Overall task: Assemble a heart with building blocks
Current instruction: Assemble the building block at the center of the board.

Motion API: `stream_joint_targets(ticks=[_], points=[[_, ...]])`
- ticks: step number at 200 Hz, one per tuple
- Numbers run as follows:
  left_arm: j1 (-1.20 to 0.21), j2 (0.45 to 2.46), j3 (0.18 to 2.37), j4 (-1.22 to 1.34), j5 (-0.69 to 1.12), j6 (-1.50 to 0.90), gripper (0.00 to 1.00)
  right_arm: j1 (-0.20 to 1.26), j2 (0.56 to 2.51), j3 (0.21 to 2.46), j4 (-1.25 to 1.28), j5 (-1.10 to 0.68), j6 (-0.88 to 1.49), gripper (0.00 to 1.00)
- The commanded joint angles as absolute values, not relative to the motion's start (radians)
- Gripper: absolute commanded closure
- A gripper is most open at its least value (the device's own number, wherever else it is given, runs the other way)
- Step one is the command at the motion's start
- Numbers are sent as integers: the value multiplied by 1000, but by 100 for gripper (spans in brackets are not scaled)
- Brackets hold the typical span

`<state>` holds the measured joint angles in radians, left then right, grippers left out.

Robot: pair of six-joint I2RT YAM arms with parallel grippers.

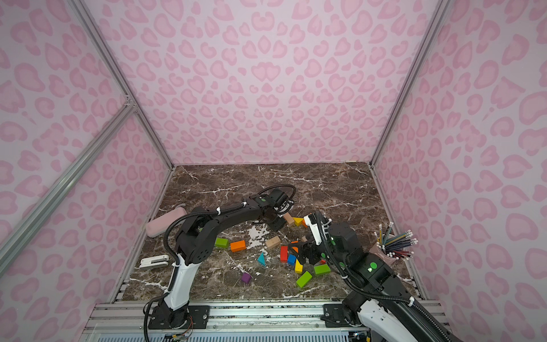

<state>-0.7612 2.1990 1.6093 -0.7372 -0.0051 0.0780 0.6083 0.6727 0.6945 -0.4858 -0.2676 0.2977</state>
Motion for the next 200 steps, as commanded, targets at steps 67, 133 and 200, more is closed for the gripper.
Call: stream_joint_targets(ticks=[67,133,200], points=[[-753,1968,1570,-713,70,66,10,502,826,788,-567,-220,287,17],[-697,1764,1476,-636,147,37,1,420,970,840,-678,-126,312,25],[-591,1561,1354,-513,283,20,1,411,1150,862,-729,-71,322,35]])
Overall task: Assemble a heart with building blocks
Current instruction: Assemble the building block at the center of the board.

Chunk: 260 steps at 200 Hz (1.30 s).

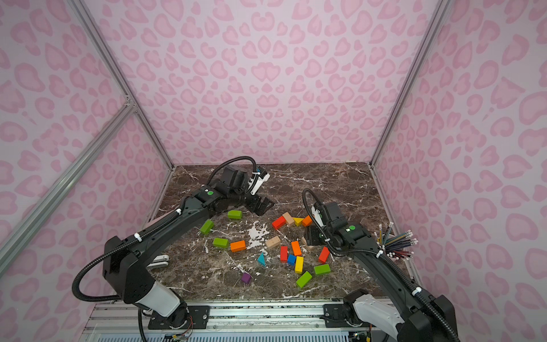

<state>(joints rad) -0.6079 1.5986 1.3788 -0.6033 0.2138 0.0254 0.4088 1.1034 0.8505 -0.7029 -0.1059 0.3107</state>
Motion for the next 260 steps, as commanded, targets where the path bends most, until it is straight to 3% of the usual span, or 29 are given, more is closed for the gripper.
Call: stream_joint_targets(ticks=[1,89,150,176,224,260], points=[[-590,1560,1353,-513,284,20,1,410,1152,861,-729,-71,322,35],[-586,1479,1292,-483,248,14,0,491,1348,800,-645,40,478,38],[-586,1469,1264,-482,248,12,1,479,1374,732,-514,51,583,54],[-586,1468,1262,-479,250,12,1,465,1382,720,-477,60,605,53],[-585,1468,1260,-482,249,14,1,425,1391,708,-424,39,610,42],[-586,1468,1259,-481,251,14,1,417,1408,714,-401,34,608,41]])
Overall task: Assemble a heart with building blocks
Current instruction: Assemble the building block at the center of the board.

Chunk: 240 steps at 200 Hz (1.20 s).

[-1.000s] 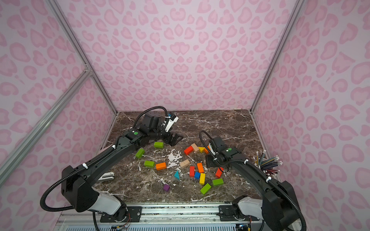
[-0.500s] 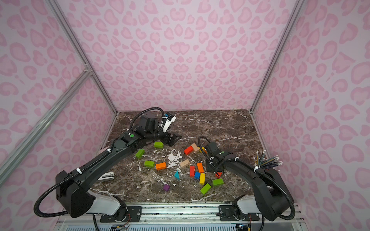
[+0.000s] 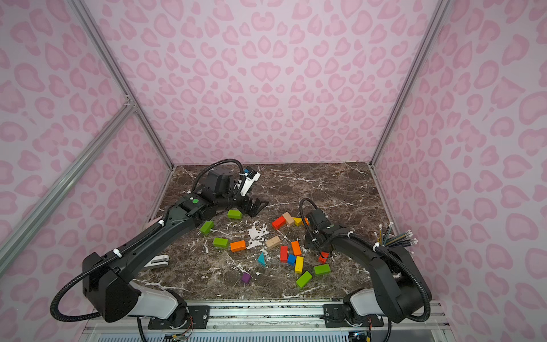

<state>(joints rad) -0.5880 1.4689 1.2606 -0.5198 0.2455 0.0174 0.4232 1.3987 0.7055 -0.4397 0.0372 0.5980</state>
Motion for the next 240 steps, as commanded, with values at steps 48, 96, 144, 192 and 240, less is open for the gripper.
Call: stream_joint_targets(ticks=[48,96,144,192,240], points=[[-586,1468,1259,-483,250,14,1,392,1423,732,-408,46,582,44],[-586,1467,1261,-484,251,14,1,338,1429,745,-412,39,512,47],[-586,1468,1261,-486,251,14,1,329,1416,732,-446,46,524,42],[-586,1469,1262,-488,255,14,1,327,1400,695,-456,51,555,45],[-586,1469,1262,-491,259,14,1,322,1379,681,-469,58,561,50]])
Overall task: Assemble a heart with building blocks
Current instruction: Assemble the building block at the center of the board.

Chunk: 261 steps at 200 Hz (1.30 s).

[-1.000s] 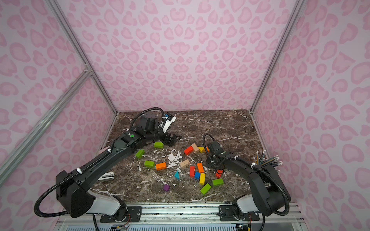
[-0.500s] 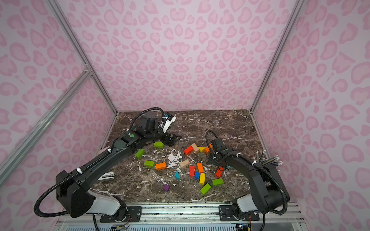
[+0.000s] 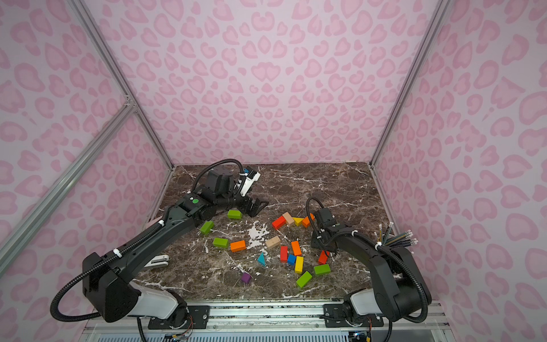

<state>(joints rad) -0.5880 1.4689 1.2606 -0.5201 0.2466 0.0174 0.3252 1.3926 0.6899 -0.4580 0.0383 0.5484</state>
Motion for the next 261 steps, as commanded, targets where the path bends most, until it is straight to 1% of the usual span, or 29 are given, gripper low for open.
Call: stream_joint_targets(ticks=[1,69,147,209,261], points=[[-586,1469,1262,-491,258,15,1,321,1379,681,-468,58,561,50],[-586,1471,1262,-489,266,14,1,304,1365,675,-444,54,572,59],[-586,1473,1261,-491,264,15,1,273,1432,733,-387,23,556,58],[-586,1475,1261,-494,266,17,1,262,1499,782,-374,44,519,61],[-586,1478,1261,-494,262,18,1,241,1532,812,-364,37,499,61]])
